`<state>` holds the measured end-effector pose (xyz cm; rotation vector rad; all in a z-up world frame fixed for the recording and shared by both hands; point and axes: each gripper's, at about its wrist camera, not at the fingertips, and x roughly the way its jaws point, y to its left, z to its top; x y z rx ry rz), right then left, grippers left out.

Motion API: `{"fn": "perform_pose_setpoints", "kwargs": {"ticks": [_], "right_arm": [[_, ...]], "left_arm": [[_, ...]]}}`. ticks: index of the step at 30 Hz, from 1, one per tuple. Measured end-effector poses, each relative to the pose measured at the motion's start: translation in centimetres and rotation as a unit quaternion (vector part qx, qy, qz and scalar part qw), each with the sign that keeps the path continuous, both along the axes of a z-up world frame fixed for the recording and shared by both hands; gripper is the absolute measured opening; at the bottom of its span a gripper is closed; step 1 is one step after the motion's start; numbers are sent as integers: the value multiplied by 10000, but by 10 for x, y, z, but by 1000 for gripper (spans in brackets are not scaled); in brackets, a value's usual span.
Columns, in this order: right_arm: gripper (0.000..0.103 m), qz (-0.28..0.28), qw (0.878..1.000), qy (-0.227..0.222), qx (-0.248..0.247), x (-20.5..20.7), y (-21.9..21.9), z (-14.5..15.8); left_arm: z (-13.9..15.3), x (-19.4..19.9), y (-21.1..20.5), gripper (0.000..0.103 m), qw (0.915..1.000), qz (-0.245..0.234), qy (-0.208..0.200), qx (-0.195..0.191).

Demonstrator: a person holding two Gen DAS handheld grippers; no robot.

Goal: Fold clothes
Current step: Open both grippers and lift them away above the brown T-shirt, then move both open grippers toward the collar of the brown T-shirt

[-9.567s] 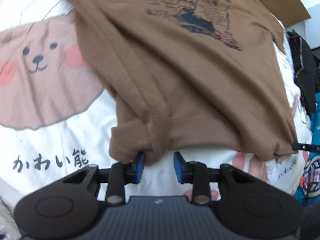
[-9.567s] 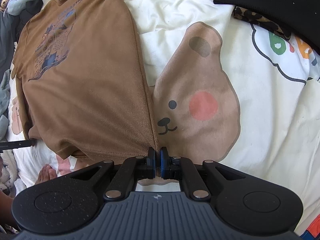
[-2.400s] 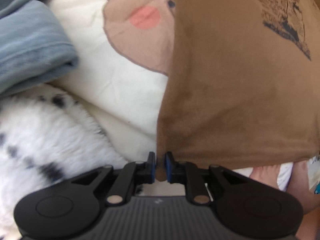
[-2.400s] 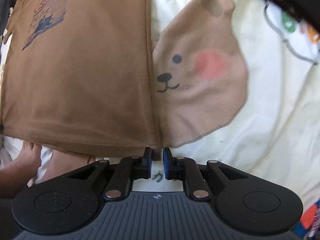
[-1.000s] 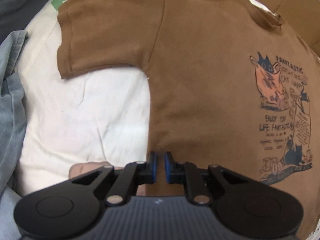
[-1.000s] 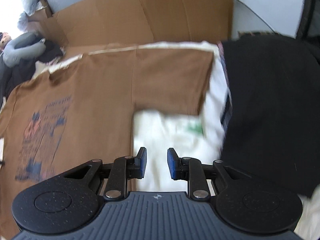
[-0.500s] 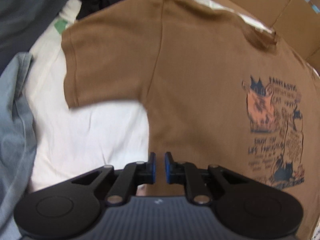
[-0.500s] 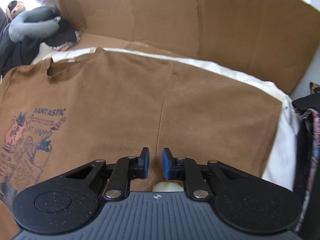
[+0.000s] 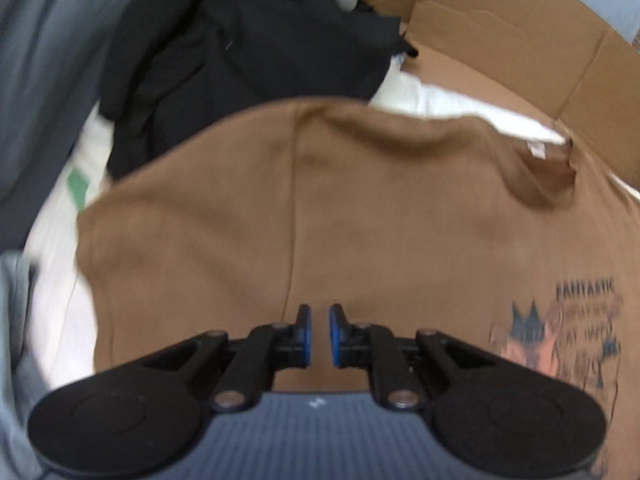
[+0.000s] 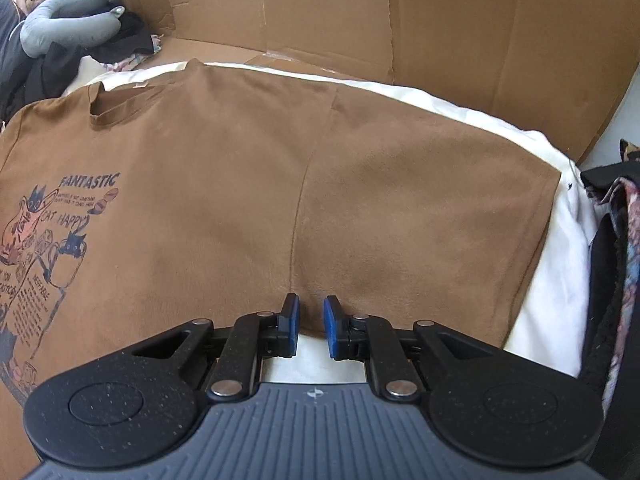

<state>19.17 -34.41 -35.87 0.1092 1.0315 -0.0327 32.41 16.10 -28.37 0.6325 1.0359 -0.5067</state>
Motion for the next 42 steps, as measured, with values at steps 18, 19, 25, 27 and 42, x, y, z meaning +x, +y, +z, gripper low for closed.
{"fn": "perform_pose_setpoints", "kwargs": {"ticks": [18, 19, 25, 27, 42], "right_arm": [[21, 275, 9984, -489, 46, 117, 9, 13], [21, 294, 9981, -533, 48, 126, 10, 13], [25, 463, 9962, -743, 37, 176, 28, 13], [26, 523, 9956, -779, 10, 190, 37, 11], [26, 796, 9941, -717, 166, 216, 77, 9]], "left_arm": [[-25, 61, -157, 13, 9951, -644, -518, -547], [-27, 64, -159, 13, 9950, -642, -479, -600], [-46, 78, -165, 13, 9932, -976, -255, -578], [-49, 78, -163, 13, 9923, -1064, -164, -621], [-42, 71, -160, 14, 9840, -1447, -73, -1036]]}}
